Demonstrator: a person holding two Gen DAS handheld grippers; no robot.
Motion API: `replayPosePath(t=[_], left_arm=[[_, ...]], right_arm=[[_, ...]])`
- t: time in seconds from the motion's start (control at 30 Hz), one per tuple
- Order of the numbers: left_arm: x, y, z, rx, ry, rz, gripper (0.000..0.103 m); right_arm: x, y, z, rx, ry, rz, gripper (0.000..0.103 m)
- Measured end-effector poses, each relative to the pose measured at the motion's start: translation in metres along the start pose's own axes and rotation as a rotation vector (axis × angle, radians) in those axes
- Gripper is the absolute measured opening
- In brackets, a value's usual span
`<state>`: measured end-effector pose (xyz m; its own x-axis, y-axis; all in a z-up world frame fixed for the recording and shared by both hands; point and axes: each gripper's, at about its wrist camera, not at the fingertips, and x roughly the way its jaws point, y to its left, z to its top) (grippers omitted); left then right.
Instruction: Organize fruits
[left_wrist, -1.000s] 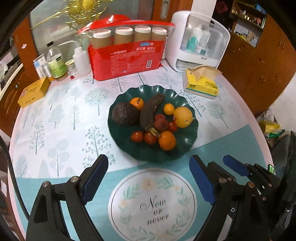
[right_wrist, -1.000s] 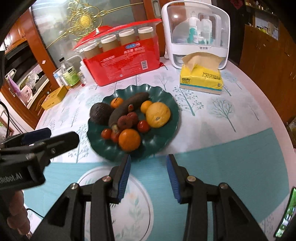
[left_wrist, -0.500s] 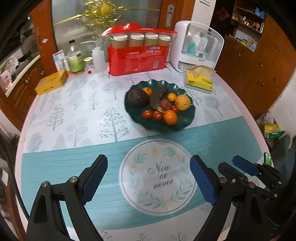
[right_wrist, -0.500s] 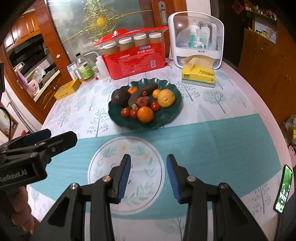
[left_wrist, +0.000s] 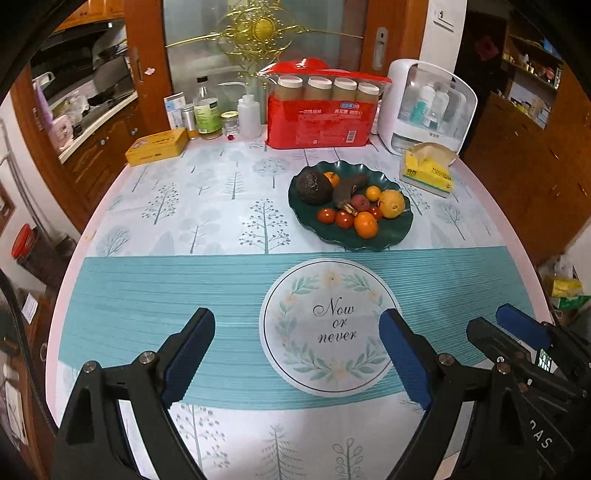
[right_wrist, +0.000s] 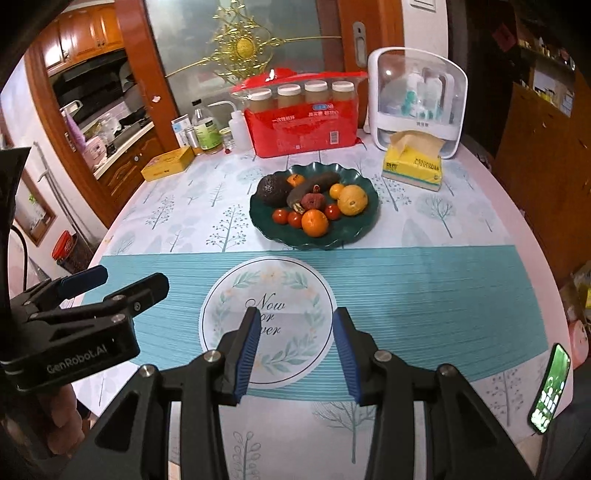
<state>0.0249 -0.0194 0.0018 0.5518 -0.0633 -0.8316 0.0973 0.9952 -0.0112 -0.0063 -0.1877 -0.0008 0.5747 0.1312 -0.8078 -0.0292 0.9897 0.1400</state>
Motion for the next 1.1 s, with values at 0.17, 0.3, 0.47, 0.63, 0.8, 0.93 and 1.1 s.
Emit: replayPosePath(t=[0.17,0.3,0.47,0.63,0.8,0.93,1.1], left_arm=[[-0.009,-0.012,-0.008,0.001,-0.004,0.026,0.090],[-0.014,-0.017,-0.012,-0.002,-0.011,0.035,0.090],[-0.017,-0.019,-0.014,-0.010,-0.014,0.054,0.090],[-0.016,-0.020,-0.016,-0.016,-0.001,0.060,0.090],[-0.016,-0.022,-0.017,-0.015,0.000,0.063,0.090],[-0.015,-0.021,-0.016,-0.008,0.004,0.058,0.090],[-0.010,-0.019,-0.014,-0.008,0.016,0.054,0.090]], right_arm=[[-0.015,0.000,0.000,-0.042,-0.026,0.007,0.049],[-0.021,0.000,0.001,-0.064,-0.035,0.024,0.053],[-0.020,-0.002,-0.001,-0.065,-0.027,0.042,0.054],[-0.017,-0.005,-0.002,-0.058,-0.011,0.054,0.054],[-0.012,-0.010,-0.002,-0.037,0.007,0.051,0.054],[-0.008,-0.013,-0.001,-0.023,0.014,0.043,0.054],[-0.007,-0.013,0.000,-0.024,0.015,0.038,0.054]])
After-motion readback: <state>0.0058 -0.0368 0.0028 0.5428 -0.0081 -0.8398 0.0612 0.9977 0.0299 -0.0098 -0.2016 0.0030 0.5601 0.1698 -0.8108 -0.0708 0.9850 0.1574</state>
